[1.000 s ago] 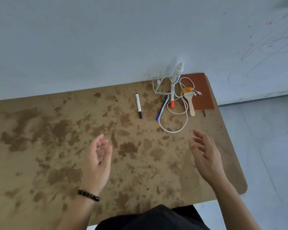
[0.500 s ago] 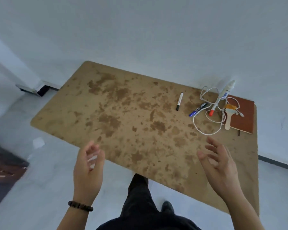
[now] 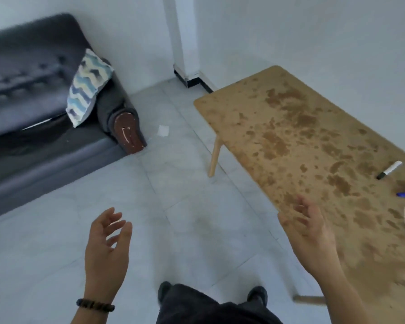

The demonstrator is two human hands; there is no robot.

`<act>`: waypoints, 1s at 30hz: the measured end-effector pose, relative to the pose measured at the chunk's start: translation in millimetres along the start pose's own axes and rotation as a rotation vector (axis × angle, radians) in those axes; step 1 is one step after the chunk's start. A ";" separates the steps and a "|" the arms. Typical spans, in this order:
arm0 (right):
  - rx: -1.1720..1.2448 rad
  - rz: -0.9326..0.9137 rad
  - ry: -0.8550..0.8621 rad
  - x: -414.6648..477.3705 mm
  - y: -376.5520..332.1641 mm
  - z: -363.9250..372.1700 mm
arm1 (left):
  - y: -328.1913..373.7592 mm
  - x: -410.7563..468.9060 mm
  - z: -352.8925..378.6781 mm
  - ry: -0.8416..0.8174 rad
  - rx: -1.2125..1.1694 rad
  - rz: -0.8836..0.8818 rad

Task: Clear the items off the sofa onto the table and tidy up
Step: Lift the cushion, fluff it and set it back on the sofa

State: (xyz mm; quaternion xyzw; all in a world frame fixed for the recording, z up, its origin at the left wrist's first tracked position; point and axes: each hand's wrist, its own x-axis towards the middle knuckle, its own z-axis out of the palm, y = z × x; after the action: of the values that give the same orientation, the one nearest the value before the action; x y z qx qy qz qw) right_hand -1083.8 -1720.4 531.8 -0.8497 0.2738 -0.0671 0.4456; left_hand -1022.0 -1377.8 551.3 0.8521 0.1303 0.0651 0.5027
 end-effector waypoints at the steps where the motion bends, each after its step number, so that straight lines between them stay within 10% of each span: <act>1: -0.003 -0.023 -0.021 -0.5 -15.2 21.6 | -13.7 6.7 -18.6 0.029 -0.012 -0.016; 14: 0.046 -0.261 -0.325 -23.7 -218.0 291.2 | -133.4 141.3 -237.5 0.243 -0.062 -0.208; 30: 0.082 -0.299 -0.407 212.9 -408.1 540.6 | -126.0 509.6 -275.1 0.316 0.088 -0.134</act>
State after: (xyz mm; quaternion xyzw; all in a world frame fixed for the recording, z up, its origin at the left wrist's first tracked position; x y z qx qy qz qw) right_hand -545.6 -1257.8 507.2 -0.8579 0.0468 0.0290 0.5108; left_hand -620.3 -942.2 564.8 0.8419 0.2667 0.1588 0.4415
